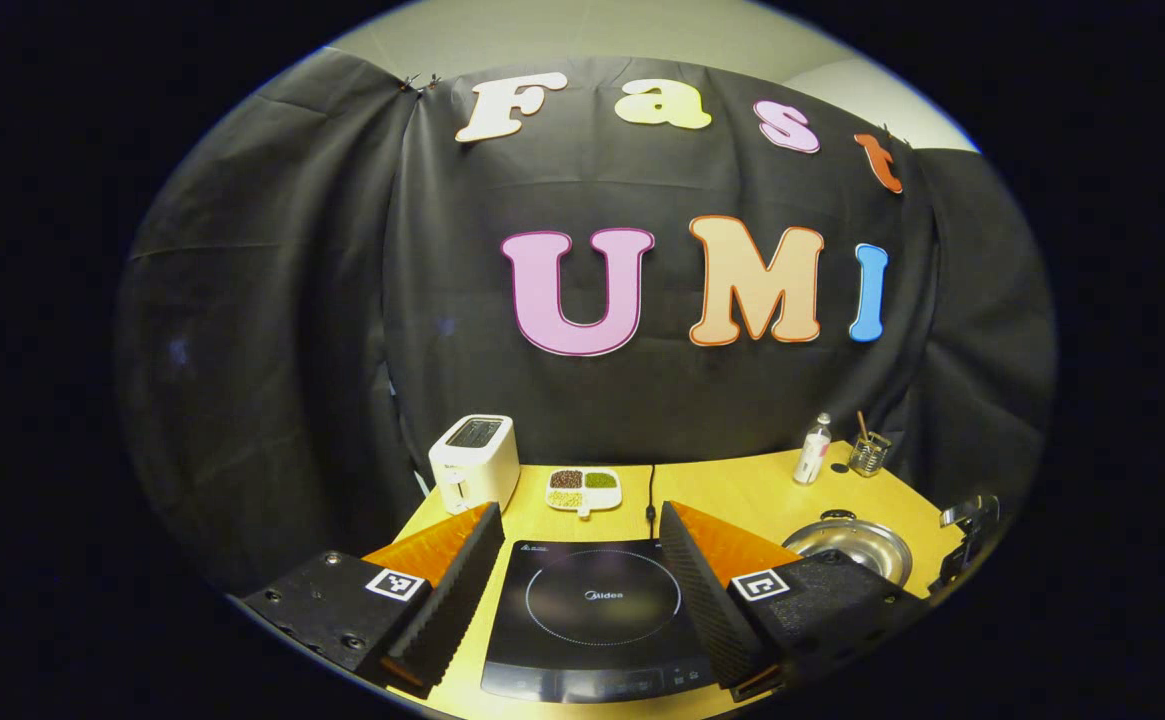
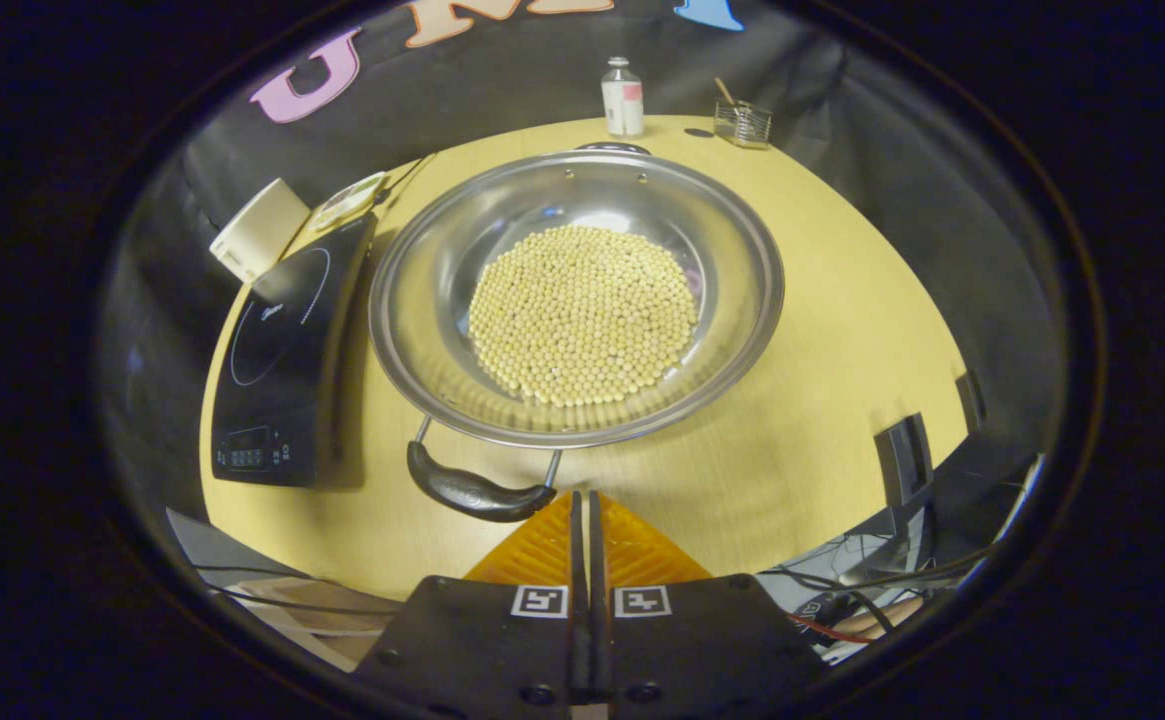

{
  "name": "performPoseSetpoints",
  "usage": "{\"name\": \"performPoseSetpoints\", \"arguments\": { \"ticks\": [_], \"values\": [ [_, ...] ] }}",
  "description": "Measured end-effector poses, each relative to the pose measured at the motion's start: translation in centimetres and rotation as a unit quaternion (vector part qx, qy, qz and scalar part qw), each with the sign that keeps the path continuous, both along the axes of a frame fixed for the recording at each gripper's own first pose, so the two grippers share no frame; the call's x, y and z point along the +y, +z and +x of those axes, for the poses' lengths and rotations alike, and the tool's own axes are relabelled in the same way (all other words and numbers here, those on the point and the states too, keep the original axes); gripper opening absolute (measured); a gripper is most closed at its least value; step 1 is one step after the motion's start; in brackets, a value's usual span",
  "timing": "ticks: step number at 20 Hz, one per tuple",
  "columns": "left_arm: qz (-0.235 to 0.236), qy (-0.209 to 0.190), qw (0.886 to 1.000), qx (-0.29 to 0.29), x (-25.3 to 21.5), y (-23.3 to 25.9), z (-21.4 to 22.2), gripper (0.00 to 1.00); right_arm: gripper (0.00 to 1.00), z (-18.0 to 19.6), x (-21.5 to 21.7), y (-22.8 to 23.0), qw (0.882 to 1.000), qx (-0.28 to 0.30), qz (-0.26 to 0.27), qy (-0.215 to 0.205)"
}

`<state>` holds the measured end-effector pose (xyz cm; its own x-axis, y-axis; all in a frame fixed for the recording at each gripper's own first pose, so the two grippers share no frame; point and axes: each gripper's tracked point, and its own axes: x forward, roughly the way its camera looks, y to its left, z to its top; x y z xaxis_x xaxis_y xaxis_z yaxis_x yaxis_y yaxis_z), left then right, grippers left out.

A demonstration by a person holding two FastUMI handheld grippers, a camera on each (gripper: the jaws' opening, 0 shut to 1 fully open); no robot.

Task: First push the handle of the pot to place it horizontally, then grasp the pot with both hands and set it on the induction cooktop.

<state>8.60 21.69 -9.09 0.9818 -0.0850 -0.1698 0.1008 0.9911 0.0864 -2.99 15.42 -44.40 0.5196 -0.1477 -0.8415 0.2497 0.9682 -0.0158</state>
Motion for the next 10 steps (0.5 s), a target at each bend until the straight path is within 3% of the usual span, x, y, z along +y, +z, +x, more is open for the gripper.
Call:
{"name": "performPoseSetpoints", "arguments": {
  "ticks": [10],
  "values": [
    [-0.008, -0.032, 0.999, -0.001, 0.8, -0.8, 0.6, 0.95, 0.03, 2.2, 4.9, -0.4, 1.0, -0.004, -0.001, 0.012]
  ]
}}
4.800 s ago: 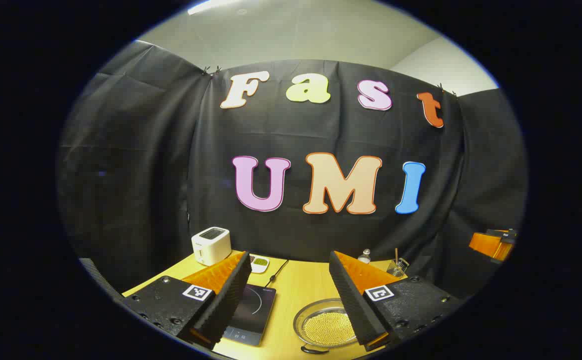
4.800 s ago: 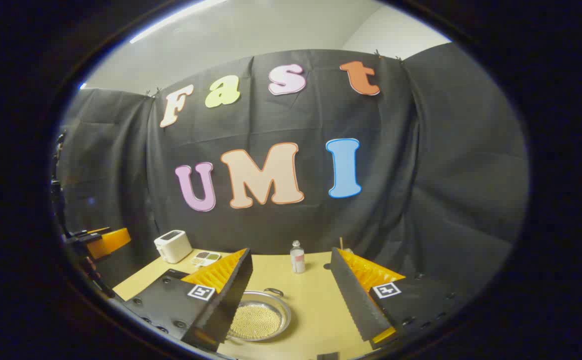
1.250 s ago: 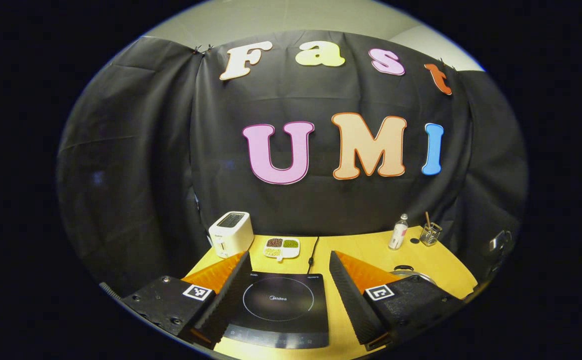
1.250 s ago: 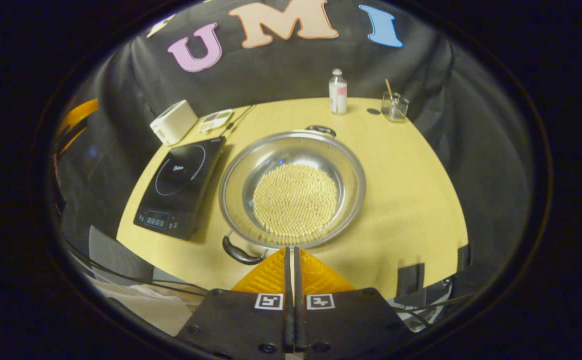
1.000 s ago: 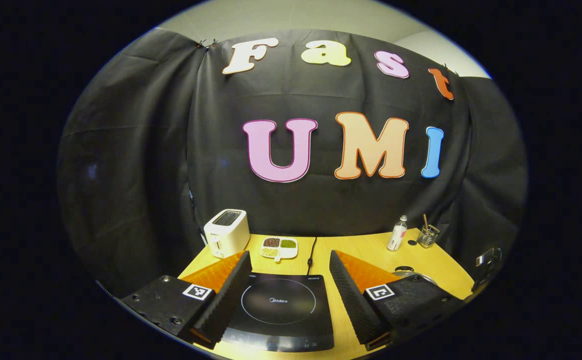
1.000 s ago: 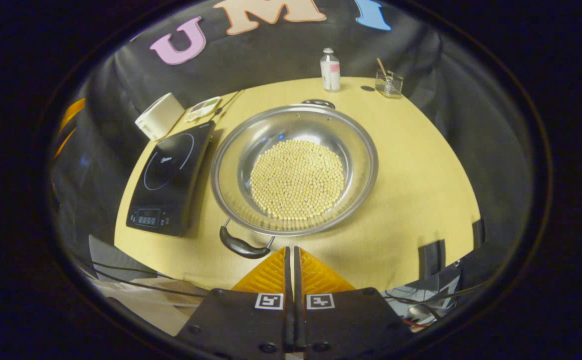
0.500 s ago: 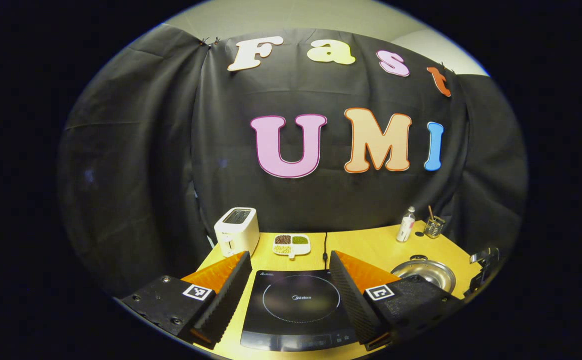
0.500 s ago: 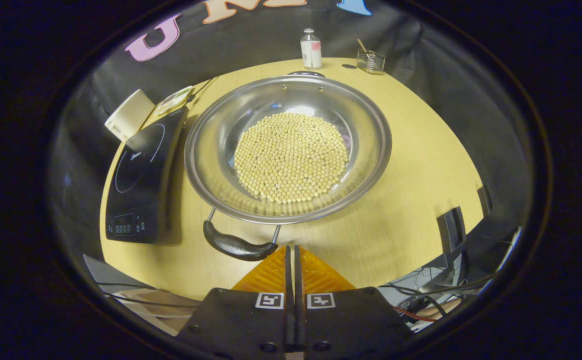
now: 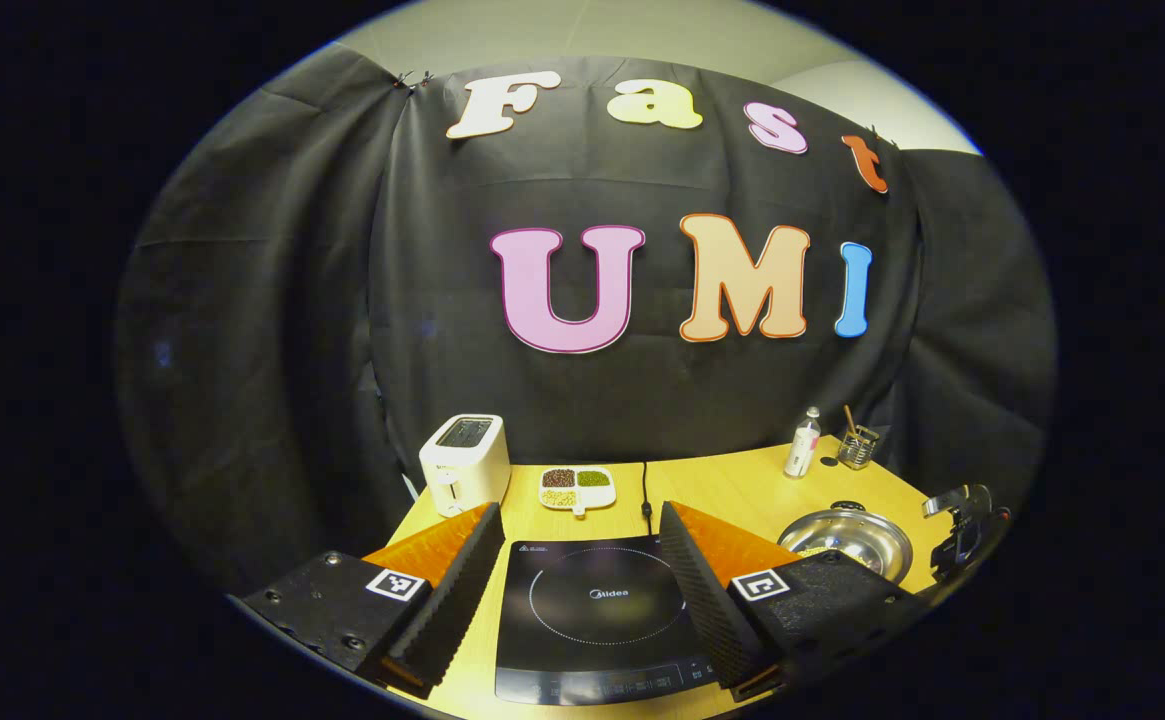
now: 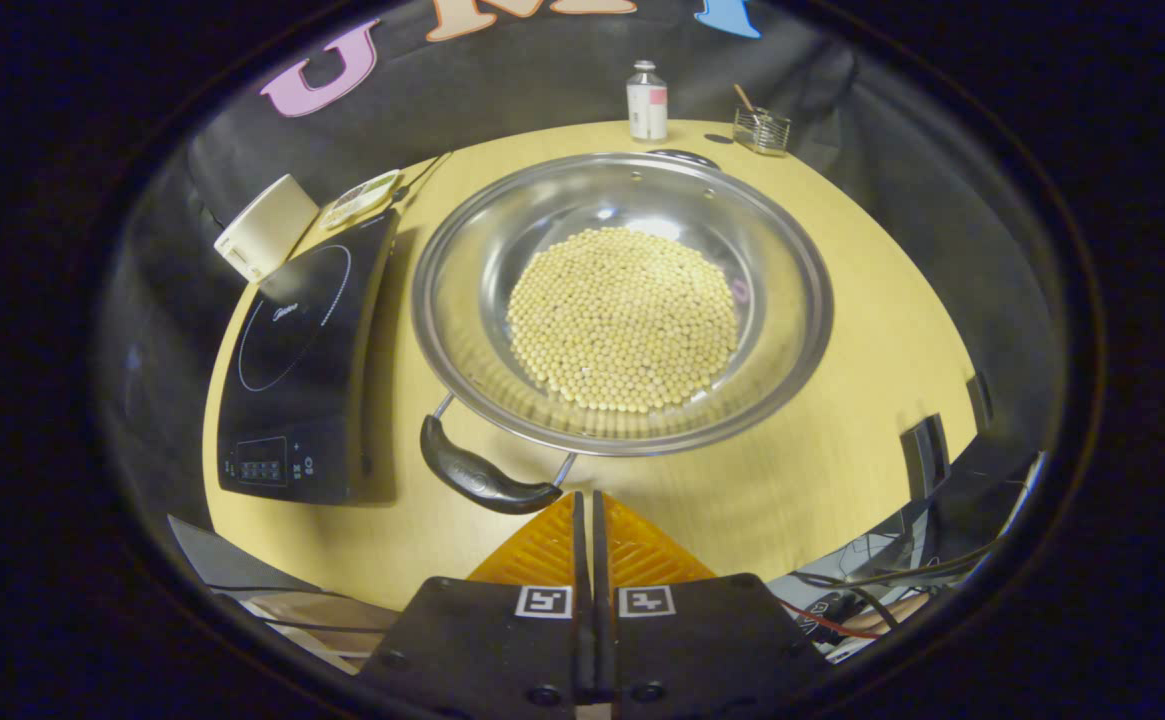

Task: First push the handle of the pot to place it horizontally, then grasp the pot with both hands and set it on the induction cooktop.

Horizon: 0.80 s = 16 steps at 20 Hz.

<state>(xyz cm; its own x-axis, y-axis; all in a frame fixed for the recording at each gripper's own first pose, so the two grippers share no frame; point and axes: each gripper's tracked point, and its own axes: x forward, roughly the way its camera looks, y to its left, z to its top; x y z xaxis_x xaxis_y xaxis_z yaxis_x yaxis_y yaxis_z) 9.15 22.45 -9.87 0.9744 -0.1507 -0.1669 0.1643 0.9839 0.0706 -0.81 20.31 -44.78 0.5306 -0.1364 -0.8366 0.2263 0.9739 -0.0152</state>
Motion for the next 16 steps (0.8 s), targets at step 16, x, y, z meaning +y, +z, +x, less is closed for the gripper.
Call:
{"name": "performPoseSetpoints", "arguments": {
  "ticks": [16],
  "values": [
    [-0.023, 0.03, 0.999, 0.027, 3.3, -2.6, 0.9, 0.96, 0.0, 6.7, 7.1, -1.1, 0.999, 0.004, 0.033, 0.033]
  ]
}}
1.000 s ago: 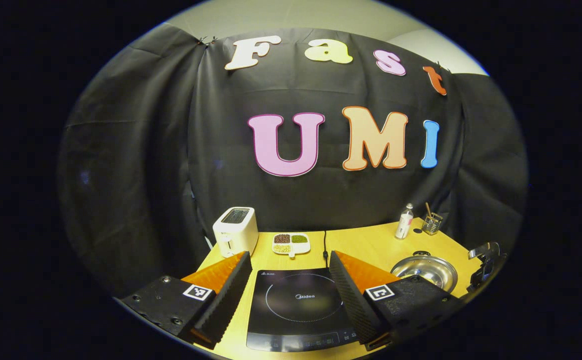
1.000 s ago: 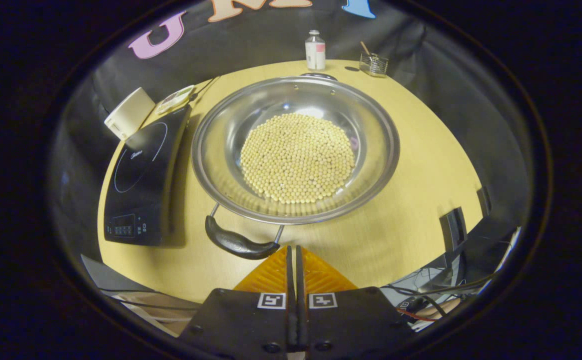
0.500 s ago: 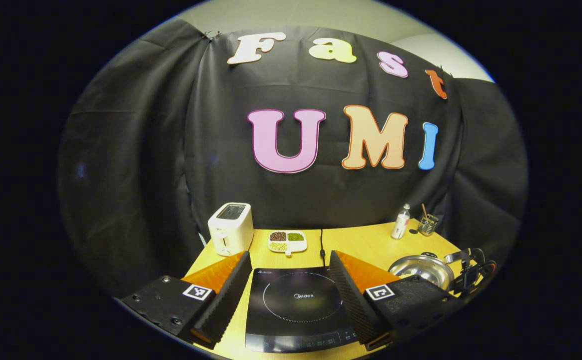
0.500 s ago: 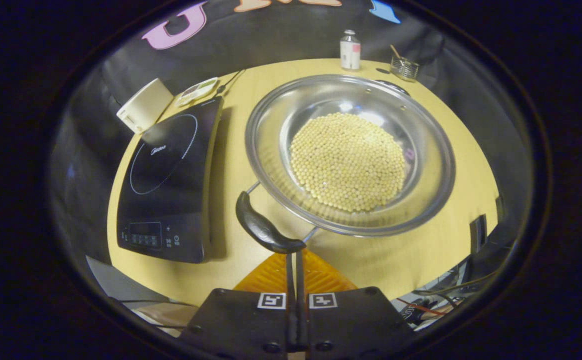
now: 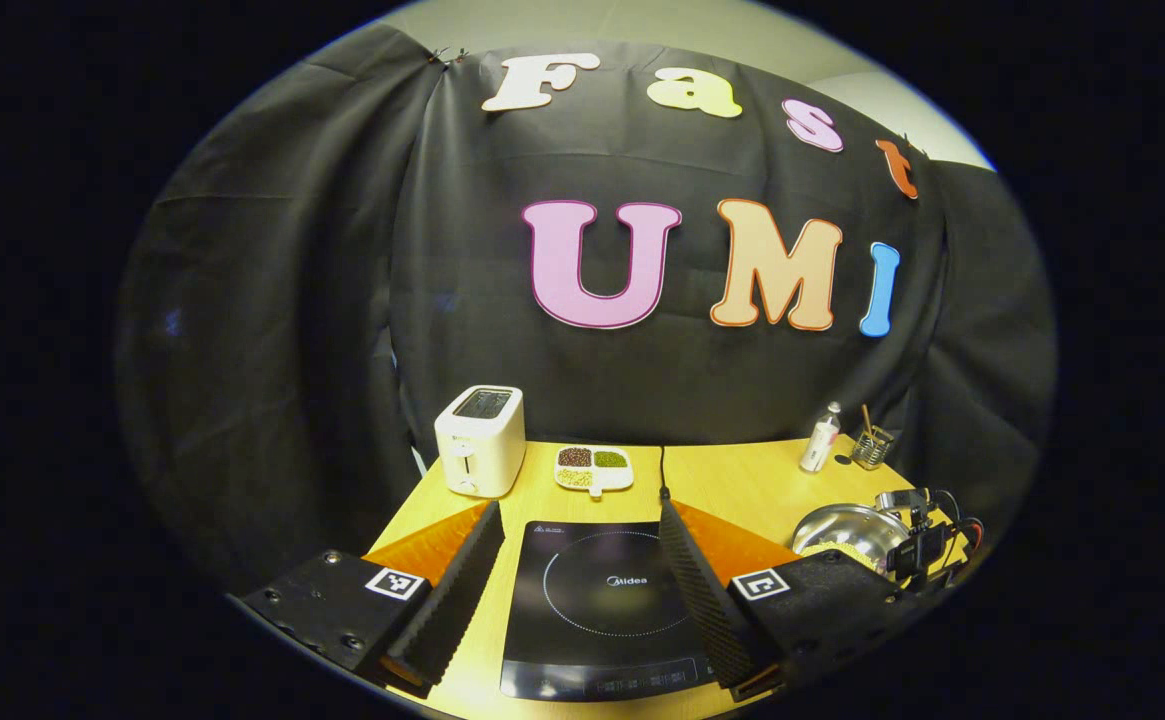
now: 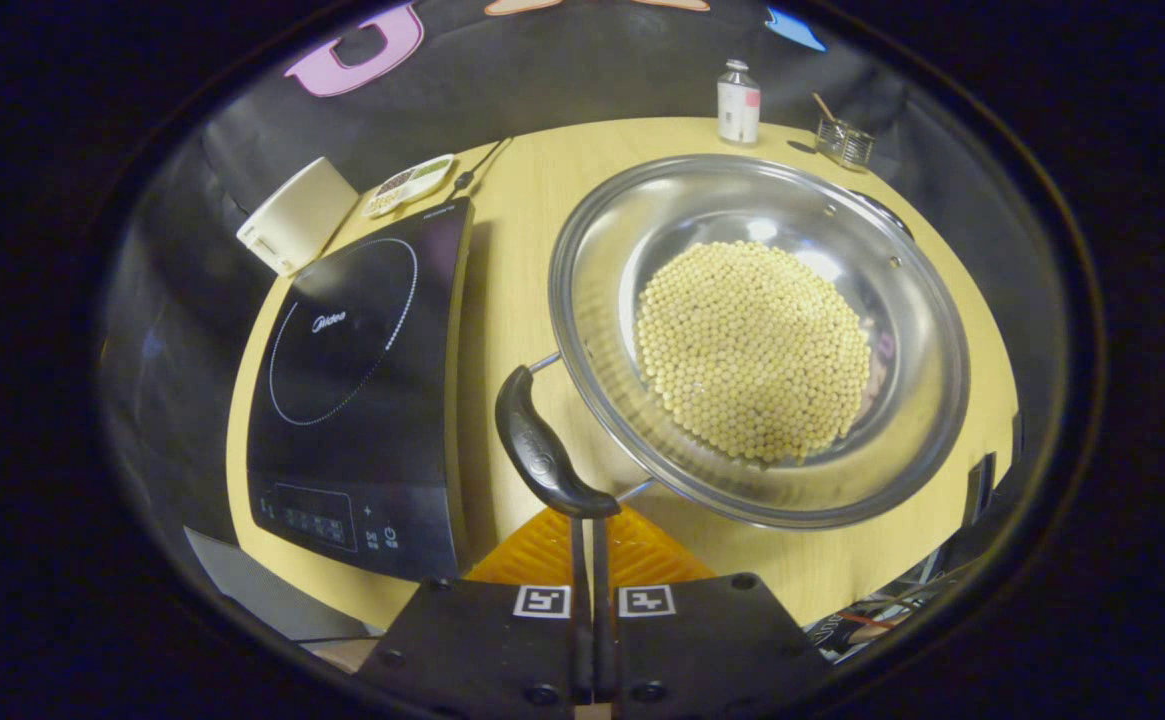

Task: First push the handle of the pot to place it horizontally, then grasp the pot with both hands and set it on the induction cooktop.

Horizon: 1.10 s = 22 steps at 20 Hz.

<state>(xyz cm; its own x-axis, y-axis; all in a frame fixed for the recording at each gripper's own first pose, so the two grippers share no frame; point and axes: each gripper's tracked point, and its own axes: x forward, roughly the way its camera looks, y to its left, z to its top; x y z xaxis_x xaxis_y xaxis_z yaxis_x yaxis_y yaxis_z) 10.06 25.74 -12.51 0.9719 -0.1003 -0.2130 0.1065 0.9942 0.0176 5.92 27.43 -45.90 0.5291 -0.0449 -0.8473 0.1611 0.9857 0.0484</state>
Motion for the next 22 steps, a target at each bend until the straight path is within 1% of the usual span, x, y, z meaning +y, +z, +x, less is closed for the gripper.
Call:
{"name": "performPoseSetpoints", "arguments": {
  "ticks": [1, 2, 3, 4, 7, 8, 9, 10, 13, 14, 16, 17, 18, 20, 21, 22],
  "values": [
    [-0.001, 0.001, 1.0, 0.002, 0.1, -0.1, 0.0, 0.96, 0.04, 0.5, 0.2, 0.1, 1.0, -0.002, 0.002, -0.001],
    [-0.004, 0.001, 1.0, 0.003, 0.2, -0.3, -0.1, 0.93, 0.0, 1.0, 0.4, 0.1, 1.0, -0.005, 0.005, -0.004],
    [-0.008, 0.001, 1.0, 0.004, 0.1, -0.4, 0.0, 0.96, 0.0, 1.5, 0.6, 0.2, 1.0, -0.007, 0.009, -0.008],
    [-0.014, 0.0, 1.0, 0.007, -0.1, -0.7, 0.0, 0.96, 0.04, 2.0, 0.9, 0.2, 1.0, -0.011, 0.014, -0.013],
    [-0.027, -0.002, 0.999, 0.016, -0.7, -1.3, -0.3, 0.96, 0.04, 3.6, 1.5, 0.2, 0.999, -0.02, 0.028, -0.032],
    [-0.03, -0.003, 0.999, 0.019, -0.7, -1.5, -0.4, 0.99, 0.03, 4.1, 1.7, 0.2, 0.998, -0.022, 0.034, -0.039],
    [-0.032, -0.002, 0.999, 0.02, -0.7, -1.6, -0.5, 0.96, 0.04, 4.7, 2.0, 0.3, 0.998, -0.025, 0.04, -0.045],
    [-0.034, -0.002, 0.999, 0.022, -0.8, -1.8, -0.5, 0.96, 0.0, 5.2, 2.2, 0.3, 0.997, -0.027, 0.045, -0.052],
    [-0.041, -0.004, 0.999, 0.018, -1.0, -1.6, -0.4, 0.96, 0.0, 7.0, 2.8, 0.3, 0.995, -0.033, 0.065, -0.069],
    [-0.041, -0.004, 0.999, 0.018, -1.0, -1.7, -0.4, 0.96, 0.04, 7.5, 2.9, 0.3, 0.994, -0.035, 0.07, -0.072],
    [-0.044, -0.006, 0.999, 0.021, -1.1, -1.9, -0.5, 0.96, 0.03, 8.4, 3.0, 0.4, 0.994, -0.039, 0.072, -0.072],
    [-0.046, -0.008, 0.999, 0.023, -1.2, -1.9, -0.6, 0.96, 0.0, 8.8, 3.0, 0.4, 0.994, -0.038, 0.073, -0.073],
    [-0.046, -0.009, 0.999, 0.025, -1.3, -2.1, -0.6, 0.96, 0.0, 9.1, 3.1, 0.4, 0.994, -0.038, 0.073, -0.073],
    [-0.046, -0.013, 0.998, 0.029, -1.6, -2.3, -0.6, 0.96, 0.0, 9.1, 3.1, 0.5, 0.994, -0.036, 0.076, -0.07],
    [-0.045, -0.016, 0.998, 0.031, -1.9, -2.3, -0.6, 0.96, 0.03, 8.8, 3.1, 0.6, 0.994, -0.034, 0.076, -0.068],
    [-0.045, -0.02, 0.998, 0.034, -2.4, -2.5, -0.5, 0.96, 0.03, 8.5, 2.8, 0.8, 0.994, -0.034, 0.074, -0.067]
  ]
}}
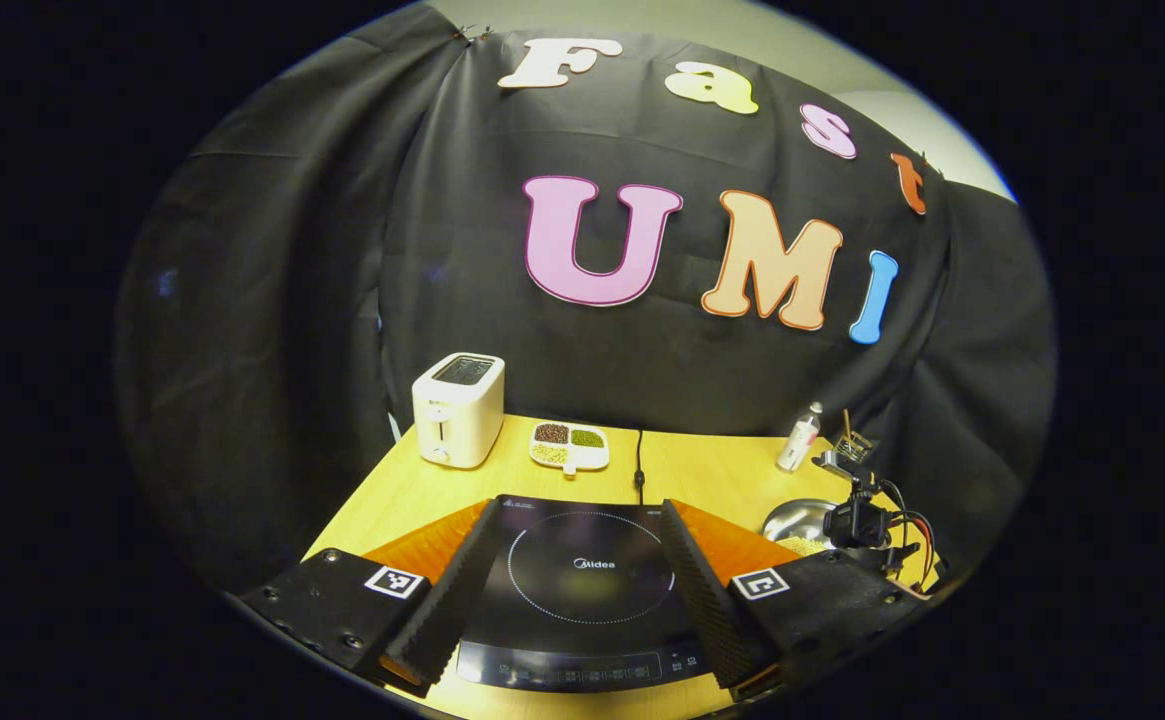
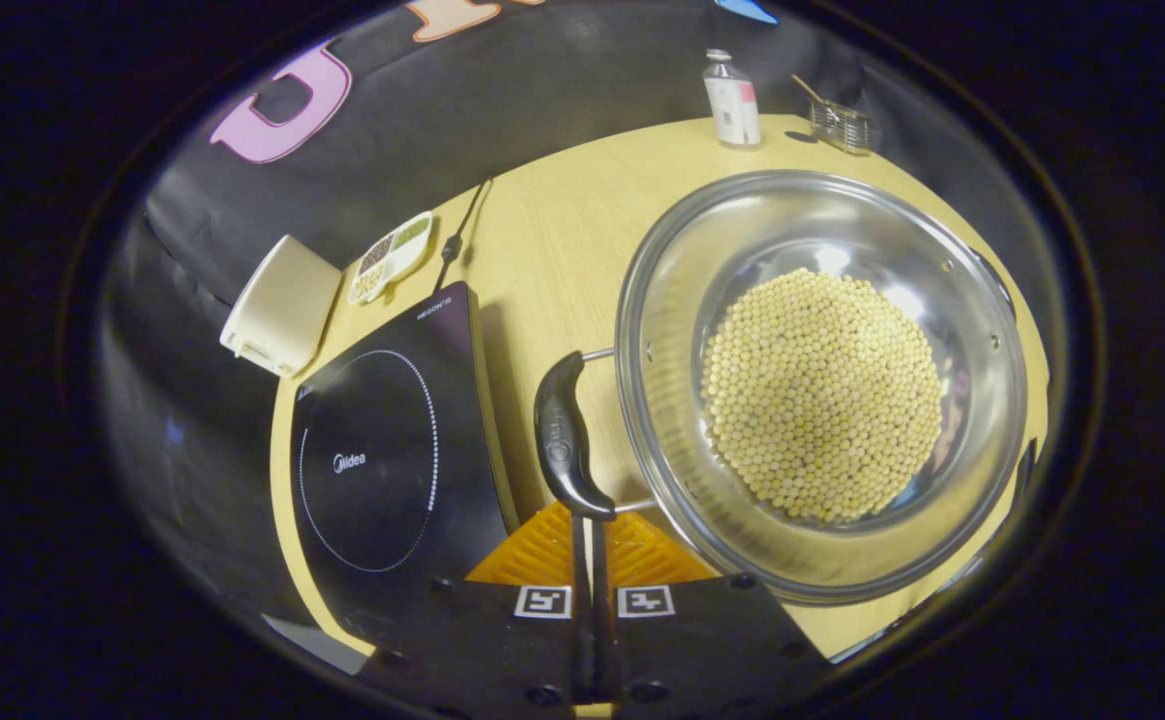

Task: First push the handle of the pot to place it horizontally, then grasp the pot with both hands and set it on the induction cooktop.

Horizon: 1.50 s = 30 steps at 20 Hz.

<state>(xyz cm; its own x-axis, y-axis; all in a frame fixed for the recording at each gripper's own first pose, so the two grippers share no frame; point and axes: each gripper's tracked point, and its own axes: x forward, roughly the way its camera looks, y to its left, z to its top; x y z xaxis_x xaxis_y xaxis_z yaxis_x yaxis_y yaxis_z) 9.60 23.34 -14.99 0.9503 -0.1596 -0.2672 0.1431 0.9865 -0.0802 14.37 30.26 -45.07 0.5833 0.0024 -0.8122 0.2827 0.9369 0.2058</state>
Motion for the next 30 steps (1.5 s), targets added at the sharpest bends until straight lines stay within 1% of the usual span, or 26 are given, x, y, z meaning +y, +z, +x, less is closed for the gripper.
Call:
{"name": "performPoseSetpoints", "arguments": {
  "ticks": [1, 2, 3, 5, 6, 7, 8, 9, 10, 11, 13, 14, 15, 16, 17, 19, 21, 23, 26, 28, 30],
  "values": [
    [0.0, -0.005, 1.0, 0.004, -0.3, -0.1, 0.0, 0.96, 0.0, -0.5, -0.3, 0.3, 1.0, 0.001, -0.001, -0.003],
    [-0.001, -0.01, 1.0, 0.008, -0.6, -0.4, 0.2, 0.96, 0.03, -0.9, -0.4, 0.6, 1.0, -0.001, 0.001, -0.006],
    [-0.002, -0.015, 1.0, 0.012, -1.0, -0.6, 0.2, 0.96, 0.0, -1.8, 0.2, 2.2, 1.0, -0.006, 0.014, -0.003],
    [-0.006, -0.029, 0.999, 0.022, -1.9, -1.0, 0.4, 0.96, 0.22, -2.3, -0.1, 2.8, 1.0, -0.016, 0.018, -0.003],
    [-0.01, -0.038, 0.999, 0.027, -2.6, -1.4, 0.6, 0.96, 0.22, -2.7, -0.3, 3.4, 0.999, -0.024, 0.025, -0.002],
    [-0.016, -0.047, 0.998, 0.033, -3.2, -1.6, 0.6, 0.96, 0.37, -3.2, -0.5, 4.2, 0.999, -0.028, 0.03, -0.005],
    [-0.023, -0.056, 0.997, 0.042, -3.7, -2.0, 0.5, 1.0, 0.53, -3.9, -1.0, 4.5, 0.999, -0.031, 0.03, -0.009],
    [-0.028, -0.063, 0.996, 0.052, -4.2, -2.4, 0.5, 0.97, 0.68, -4.4, -1.6, 4.9, 0.999, -0.031, 0.031, -0.01],
    [-0.031, -0.068, 0.995, 0.06, -4.7, -2.9, 0.6, 0.96, 0.75, -5.1, -2.2, 5.4, 0.999, -0.029, 0.033, -0.014],
    [-0.033, -0.073, 0.994, 0.068, -5.1, -3.3, 0.6, 0.97, 0.89, -5.6, -3.1, 5.7, 0.999, -0.027, 0.033, -0.02],
    [-0.034, -0.079, 0.993, 0.085, -5.9, -4.2, 0.6, 0.96, 0.94, -7.1, -5.1, 6.4, 0.999, -0.024, 0.032, -0.034],
    [-0.032, -0.082, 0.992, 0.094, -6.3, -4.7, 0.7, 0.97, 1.0, -7.6, -6.2, 6.7, 0.998, -0.022, 0.031, -0.045],
    [-0.027, -0.084, 0.991, 0.104, -6.7, -5.2, 0.8, 0.96, 0.94, -8.0, -7.5, 6.9, 0.998, -0.019, 0.03, -0.056],
    [-0.022, -0.086, 0.99, 0.113, -7.0, -5.6, 0.9, 0.96, 1.0, -8.6, -8.7, 7.2, 0.997, -0.016, 0.028, -0.067],
    [-0.017, -0.09, 0.988, 0.121, -7.5, -6.1, 1.0, 0.96, 0.94, -9.1, -10.2, 7.6, 0.997, -0.014, 0.025, -0.076],
    [-0.008, -0.099, 0.985, 0.14, -8.8, -7.3, 1.0, 0.96, 0.94, -9.4, -13.2, 8.2, 0.996, -0.012, 0.018, -0.086],
    [-0.012, -0.094, 0.983, 0.16, -10.5, -8.3, 1.3, 0.96, 0.94, -9.6, -16.0, 8.7, 0.996, -0.005, 0.008, -0.089],
    [-0.023, -0.083, 0.98, 0.181, -12.5, -9.0, 1.1, 0.97, 0.94, -9.4, -18.6, 9.2, 0.997, 0.004, 0.002, -0.083],
    [-0.022, -0.07, 0.976, 0.206, -15.5, -10.2, 1.1, 0.96, 0.94, -8.4, -22.2, 9.6, 0.998, 0.016, 0.01, -0.062],
    [-0.022, -0.063, 0.971, 0.231, -17.3, -11.4, 1.3, 0.96, 0.95, -7.1, -24.6, 9.6, 0.998, 0.02, 0.018, -0.05],
    [-0.016, -0.054, 0.965, 0.256, -18.7, -12.8, 1.7, 0.96, 0.94, -5.5, -27.4, 9.3, 0.998, 0.027, 0.026, -0.05]
  ]
}}
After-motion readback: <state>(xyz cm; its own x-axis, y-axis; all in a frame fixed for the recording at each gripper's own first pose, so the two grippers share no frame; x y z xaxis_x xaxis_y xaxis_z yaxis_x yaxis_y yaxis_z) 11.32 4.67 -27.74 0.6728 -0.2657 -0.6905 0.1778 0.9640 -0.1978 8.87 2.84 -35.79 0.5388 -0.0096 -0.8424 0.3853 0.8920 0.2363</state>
